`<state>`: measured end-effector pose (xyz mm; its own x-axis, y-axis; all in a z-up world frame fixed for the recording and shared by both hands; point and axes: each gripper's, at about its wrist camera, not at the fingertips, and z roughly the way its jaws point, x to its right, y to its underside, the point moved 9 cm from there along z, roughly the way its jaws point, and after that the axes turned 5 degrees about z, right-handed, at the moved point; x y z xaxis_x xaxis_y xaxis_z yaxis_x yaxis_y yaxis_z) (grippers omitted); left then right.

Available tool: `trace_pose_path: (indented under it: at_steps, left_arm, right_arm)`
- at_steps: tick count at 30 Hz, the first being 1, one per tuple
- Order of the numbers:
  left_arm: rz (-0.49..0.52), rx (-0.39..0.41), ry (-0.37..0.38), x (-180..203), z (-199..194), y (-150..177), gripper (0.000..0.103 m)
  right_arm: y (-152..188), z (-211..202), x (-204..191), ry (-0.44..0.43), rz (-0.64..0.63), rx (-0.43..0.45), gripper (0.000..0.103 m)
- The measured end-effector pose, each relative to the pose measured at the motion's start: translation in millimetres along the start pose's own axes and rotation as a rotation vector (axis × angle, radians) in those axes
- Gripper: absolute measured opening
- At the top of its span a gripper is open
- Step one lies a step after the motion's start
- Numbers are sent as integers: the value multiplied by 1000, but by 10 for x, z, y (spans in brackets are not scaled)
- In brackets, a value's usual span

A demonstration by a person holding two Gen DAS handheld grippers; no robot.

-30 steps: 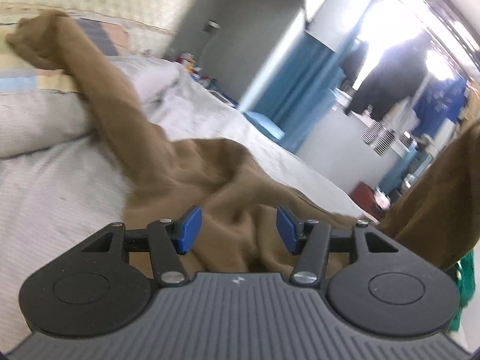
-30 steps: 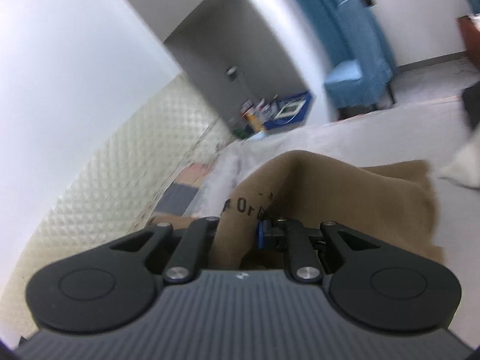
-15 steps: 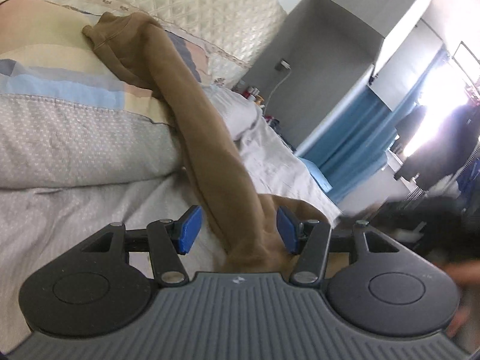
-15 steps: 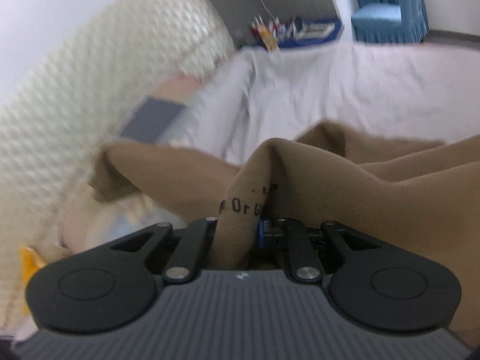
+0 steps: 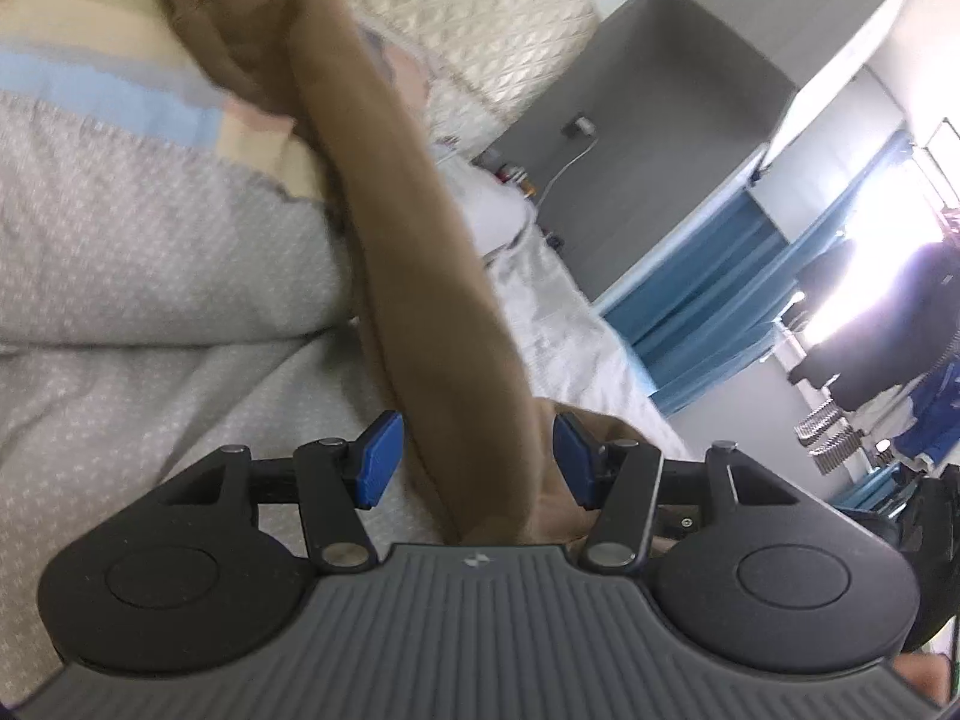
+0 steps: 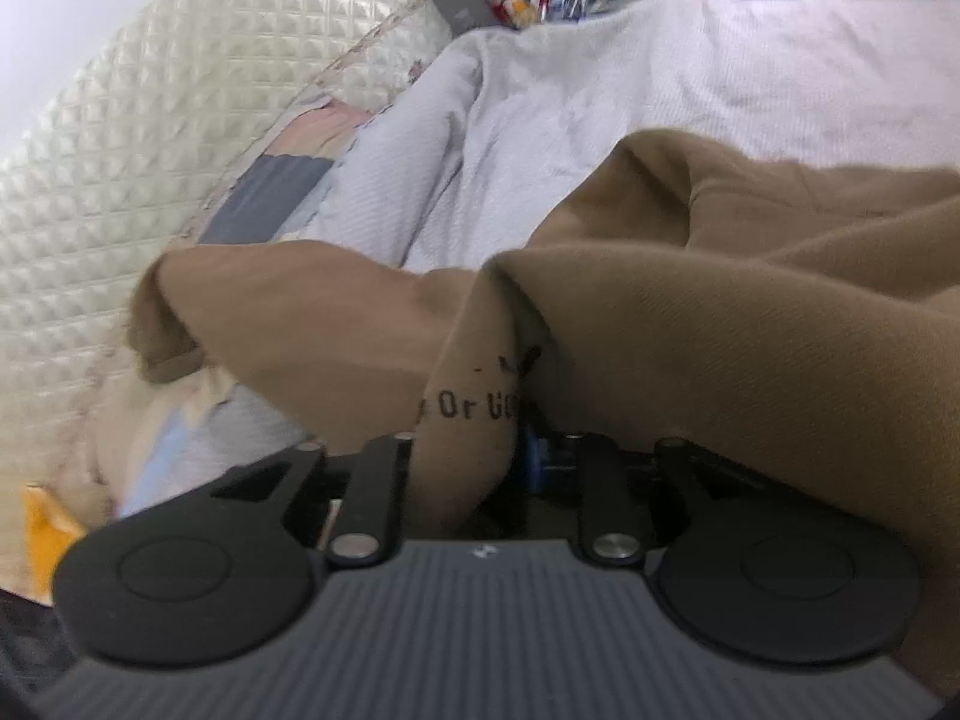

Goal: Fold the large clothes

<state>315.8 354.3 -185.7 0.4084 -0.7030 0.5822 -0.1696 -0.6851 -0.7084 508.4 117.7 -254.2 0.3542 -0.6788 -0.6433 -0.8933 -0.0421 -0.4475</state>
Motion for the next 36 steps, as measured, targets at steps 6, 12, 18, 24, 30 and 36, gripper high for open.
trace_pose_path:
  at_steps: [6,12,18,24,30,36]
  left_arm:
    - [23,41,60,182,-223,-92,61]
    - [91,13,103,441,-399,16,61]
    - [172,-77,145,723,-382,364,61]
    - [250,-119,133,899,-202,600,61]
    - [346,-142,98,1047,143,752,61]
    - [393,-222,8,992,524,975,61]
  right_arm:
    - [166,-495,-95,-109,38,-62,68]
    - [229,-1264,52,-212,58,-50,84]
    - [267,-1796,401,-65,-181,93,84]
    - [326,-1786,798,123,-308,257,84]
    - [377,-1482,947,175,-329,289,84]
    - [444,-1297,1055,247,-409,293,84]
